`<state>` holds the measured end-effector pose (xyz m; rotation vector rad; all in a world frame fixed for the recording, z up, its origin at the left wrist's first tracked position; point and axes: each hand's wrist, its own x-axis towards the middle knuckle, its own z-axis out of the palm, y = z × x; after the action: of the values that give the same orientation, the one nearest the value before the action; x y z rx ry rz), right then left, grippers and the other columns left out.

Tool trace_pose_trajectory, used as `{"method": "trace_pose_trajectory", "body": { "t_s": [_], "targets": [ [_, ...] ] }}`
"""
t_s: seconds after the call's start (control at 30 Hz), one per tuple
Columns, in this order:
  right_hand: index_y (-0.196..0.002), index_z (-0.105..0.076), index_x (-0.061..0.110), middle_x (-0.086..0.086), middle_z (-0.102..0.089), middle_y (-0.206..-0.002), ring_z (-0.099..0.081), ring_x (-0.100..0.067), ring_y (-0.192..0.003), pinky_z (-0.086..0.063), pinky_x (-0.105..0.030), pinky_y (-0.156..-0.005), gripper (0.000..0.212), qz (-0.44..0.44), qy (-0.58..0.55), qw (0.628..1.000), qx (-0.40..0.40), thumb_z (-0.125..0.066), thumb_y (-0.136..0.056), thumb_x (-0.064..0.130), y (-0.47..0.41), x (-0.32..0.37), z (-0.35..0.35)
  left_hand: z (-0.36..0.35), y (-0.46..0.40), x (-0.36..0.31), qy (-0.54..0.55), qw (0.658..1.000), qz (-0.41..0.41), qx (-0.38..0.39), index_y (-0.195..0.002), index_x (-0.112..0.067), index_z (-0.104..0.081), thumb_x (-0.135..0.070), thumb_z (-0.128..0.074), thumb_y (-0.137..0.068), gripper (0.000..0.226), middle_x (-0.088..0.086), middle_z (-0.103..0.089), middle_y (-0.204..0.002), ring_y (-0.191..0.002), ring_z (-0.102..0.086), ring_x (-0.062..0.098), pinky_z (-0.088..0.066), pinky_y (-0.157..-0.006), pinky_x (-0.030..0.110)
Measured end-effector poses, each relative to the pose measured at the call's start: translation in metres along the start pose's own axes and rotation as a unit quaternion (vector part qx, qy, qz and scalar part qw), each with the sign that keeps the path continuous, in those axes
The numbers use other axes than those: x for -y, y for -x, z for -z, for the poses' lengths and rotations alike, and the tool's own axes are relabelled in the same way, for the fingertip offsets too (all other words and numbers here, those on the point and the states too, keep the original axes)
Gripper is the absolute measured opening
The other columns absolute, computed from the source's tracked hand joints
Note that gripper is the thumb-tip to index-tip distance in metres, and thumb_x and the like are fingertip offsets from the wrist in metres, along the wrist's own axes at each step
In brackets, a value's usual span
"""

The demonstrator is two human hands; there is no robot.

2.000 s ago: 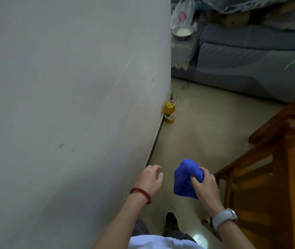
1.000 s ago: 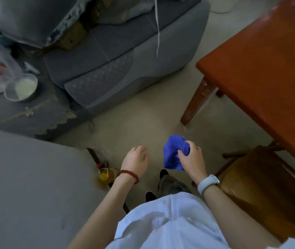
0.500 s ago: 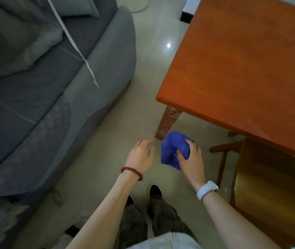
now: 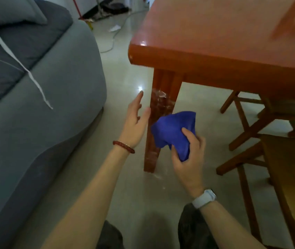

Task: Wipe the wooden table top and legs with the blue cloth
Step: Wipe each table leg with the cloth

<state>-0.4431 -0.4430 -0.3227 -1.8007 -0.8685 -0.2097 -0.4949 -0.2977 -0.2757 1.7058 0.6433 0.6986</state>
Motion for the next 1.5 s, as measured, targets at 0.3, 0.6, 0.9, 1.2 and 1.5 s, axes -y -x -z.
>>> {"method": "trace_pose_trajectory", "body": {
  "t_s": [0.3,0.6,0.9,1.2,1.5],
  "targets": [
    [-0.124,-0.037,0.025,-0.005,-0.032,-0.113,-0.046,-0.018,-0.100,-0.043,-0.015,-0.081,0.047,0.244,0.063,0.952,-0.174,-0.055,-0.082,0.024,-0.069,0.007,-0.040,-0.006,-0.008,0.036,0.126,0.990,-0.056,0.034,-0.117,-0.034,-0.045,-0.049,-0.018,-0.091,0.040,-0.013,-0.051,-0.120,-0.116,-0.049,0.011,-0.036,-0.102,0.036],
    [-0.129,-0.041,0.030,-0.005,-0.046,-0.112,-0.056,-0.027,-0.097,-0.046,-0.031,-0.077,0.044,-0.046,0.286,0.919,0.267,-0.040,-0.085,0.041,0.048,-0.122,-0.088,0.000,-0.011,0.085,0.061,0.997,0.015,0.037,-0.134,-0.023,-0.036,-0.038,-0.025,-0.097,0.042,0.000,-0.043,-0.137,-0.124,-0.044,0.018,-0.036,-0.103,0.036],
    [-0.123,-0.037,0.017,-0.011,-0.039,-0.107,-0.037,0.000,-0.091,-0.033,-0.002,-0.085,0.043,0.263,0.074,0.943,-0.190,-0.054,-0.083,0.019,-0.055,-0.020,-0.042,0.002,-0.007,0.091,0.078,0.992,0.010,0.098,-0.133,-0.025,-0.038,-0.040,-0.013,-0.097,0.047,-0.009,-0.046,-0.121,-0.114,-0.045,0.011,-0.035,-0.097,0.032],
    [-0.112,-0.058,0.018,0.002,-0.039,-0.086,-0.043,-0.019,-0.071,-0.041,-0.029,-0.072,0.029,-0.097,0.304,0.880,0.353,-0.045,-0.086,0.024,0.070,-0.177,-0.094,0.000,0.011,0.154,-0.025,0.996,0.076,0.051,-0.132,-0.021,-0.038,-0.042,-0.017,-0.097,0.046,0.003,-0.045,-0.136,-0.120,-0.047,0.020,-0.037,-0.103,0.039],
    [-0.120,-0.046,0.019,-0.006,-0.034,-0.103,-0.041,-0.016,-0.086,-0.035,-0.009,-0.076,0.040,0.286,0.095,0.948,-0.100,-0.061,-0.083,0.016,0.003,-0.083,-0.062,-0.004,0.021,0.187,-0.064,0.997,0.041,-0.005,-0.125,-0.018,-0.047,-0.034,-0.028,-0.097,0.037,-0.004,-0.051,-0.118,-0.112,-0.050,0.015,-0.041,-0.095,0.029]
  ]
}}
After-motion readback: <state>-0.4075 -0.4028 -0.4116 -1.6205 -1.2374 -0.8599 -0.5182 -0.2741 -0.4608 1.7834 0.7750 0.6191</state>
